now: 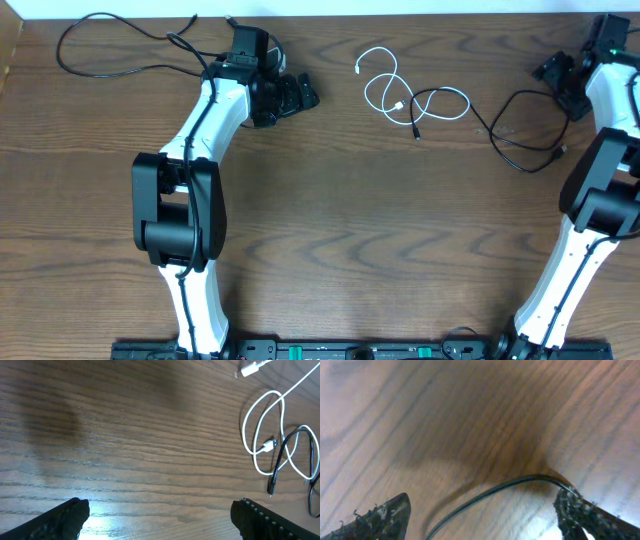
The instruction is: Untangle cables
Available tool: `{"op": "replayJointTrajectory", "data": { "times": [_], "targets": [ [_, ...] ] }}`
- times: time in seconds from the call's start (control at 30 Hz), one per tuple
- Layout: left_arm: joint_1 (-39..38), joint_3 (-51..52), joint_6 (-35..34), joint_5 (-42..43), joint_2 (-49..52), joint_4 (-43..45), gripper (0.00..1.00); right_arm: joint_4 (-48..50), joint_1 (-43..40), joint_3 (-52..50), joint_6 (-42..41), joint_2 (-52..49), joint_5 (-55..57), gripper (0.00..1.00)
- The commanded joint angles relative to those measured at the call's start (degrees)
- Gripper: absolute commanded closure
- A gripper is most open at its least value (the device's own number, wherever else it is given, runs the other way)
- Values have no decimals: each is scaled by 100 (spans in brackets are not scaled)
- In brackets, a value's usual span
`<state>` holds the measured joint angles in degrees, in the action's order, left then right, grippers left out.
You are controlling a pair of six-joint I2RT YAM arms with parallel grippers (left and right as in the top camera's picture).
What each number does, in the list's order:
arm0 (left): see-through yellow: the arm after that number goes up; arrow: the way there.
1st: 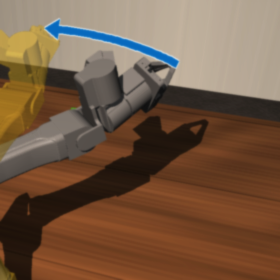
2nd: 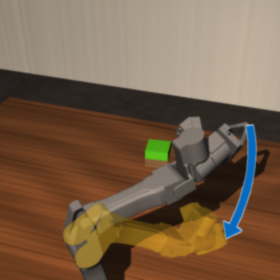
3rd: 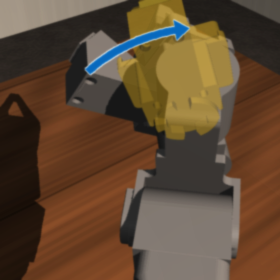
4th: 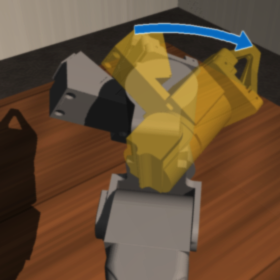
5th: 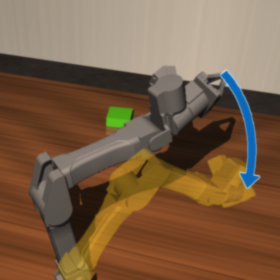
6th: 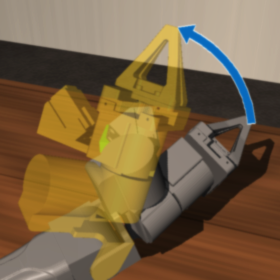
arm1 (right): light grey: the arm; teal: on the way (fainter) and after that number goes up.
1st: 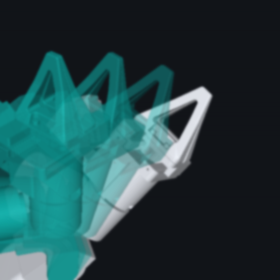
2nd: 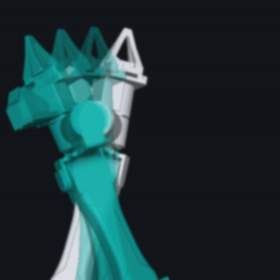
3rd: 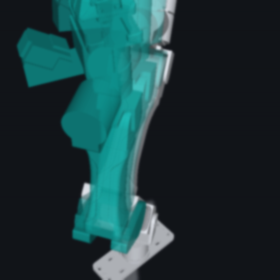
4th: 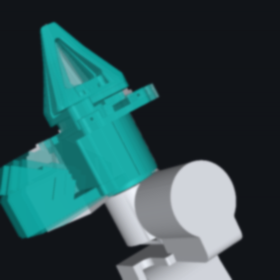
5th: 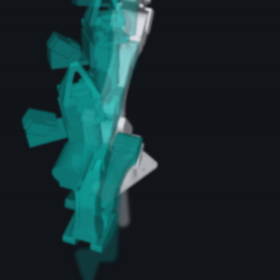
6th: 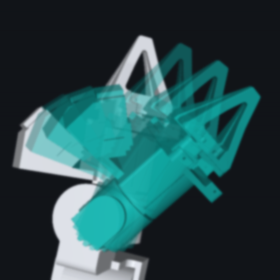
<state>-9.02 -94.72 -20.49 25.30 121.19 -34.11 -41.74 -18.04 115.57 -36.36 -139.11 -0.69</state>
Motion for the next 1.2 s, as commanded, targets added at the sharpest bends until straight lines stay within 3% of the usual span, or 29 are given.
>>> {"op": "replayJointTrajectory", "data": {
  "times": [0.0,0.37,0.53,0.77,0.87,0.93,1.17],
  "targets": [
    [4,-11,118,-52,33,-15,4,31,46,87,-337,-339,9,20],
    [4,-11,120,-57,33,-11,4,129,48,81,-501,-688,-48,53],
    [4,-11,120,-55,33,-11,4,101,109,63,-496,-861,-122,56],
    [4,-11,118,-55,33,-13,4,42,205,52,-474,-1115,-297,74],
    [4,-11,120,-55,33,-13,4,48,216,52,-474,-1119,-409,86],
    [4,-11,118,-55,33,-13,4,76,221,57,-472,-1119,-538,99],
    [4,-11,120,-55,33,-13,4,256,149,127,-214,-1008,-1943,99]
  ]
}}
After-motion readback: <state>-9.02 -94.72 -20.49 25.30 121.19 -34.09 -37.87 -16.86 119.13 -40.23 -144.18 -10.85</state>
